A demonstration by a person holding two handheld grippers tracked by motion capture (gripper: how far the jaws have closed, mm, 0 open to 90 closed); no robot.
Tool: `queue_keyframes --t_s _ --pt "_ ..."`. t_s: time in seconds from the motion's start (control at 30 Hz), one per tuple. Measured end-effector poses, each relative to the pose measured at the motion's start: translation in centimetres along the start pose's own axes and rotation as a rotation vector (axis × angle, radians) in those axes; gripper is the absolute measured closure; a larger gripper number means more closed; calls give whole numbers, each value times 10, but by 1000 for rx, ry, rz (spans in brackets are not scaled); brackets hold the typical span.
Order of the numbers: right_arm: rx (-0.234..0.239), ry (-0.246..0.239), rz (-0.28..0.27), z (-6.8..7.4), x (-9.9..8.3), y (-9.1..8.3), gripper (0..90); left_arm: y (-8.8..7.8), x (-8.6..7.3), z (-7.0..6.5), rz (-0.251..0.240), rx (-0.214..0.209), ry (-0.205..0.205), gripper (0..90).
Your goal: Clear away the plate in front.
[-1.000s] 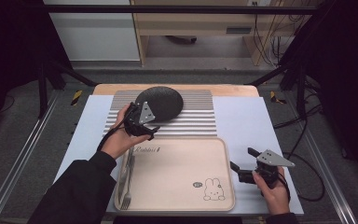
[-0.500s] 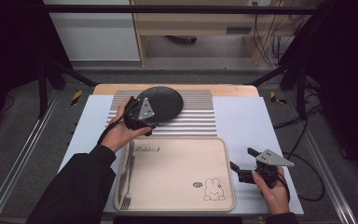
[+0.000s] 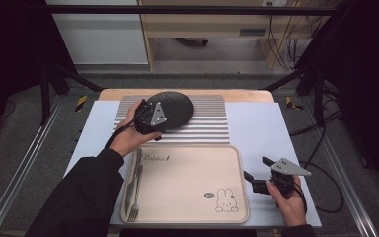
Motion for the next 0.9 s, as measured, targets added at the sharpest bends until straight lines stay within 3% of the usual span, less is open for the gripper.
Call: queue_keyframes --t_s 0.13,0.23,0.37,0.57,0.67,0.9 --pt "-1 1 -1 0 0 0 94 3 -5 -2 18 -9 6 82" --pt "0 3 2 0 0 0 95 4 -6 -3 14 -23 -12 64" --pt "-3 3 3 -1 -1 0 96 7 -11 -3 24 -19 5 61" --pt "-3 -1 3 -1 0 0 97 12 -17 -9 47 -16 68 82" --pt "-3 -1 2 -1 0 0 97 13 -19 -12 48 -18 95 135" --pt "-5 1 3 -1 0 0 96 20 -22 -16 62 4 149 125"
Point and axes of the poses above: each handheld gripper's, and its own axes: y roughly forward along the jaws, x roughly out of its top, z roughly to its left, the point moved 10 cm from there along y, roughly forward along the jaws, and after that the axes turned 8 degrees about x, right-handed, at the moved point
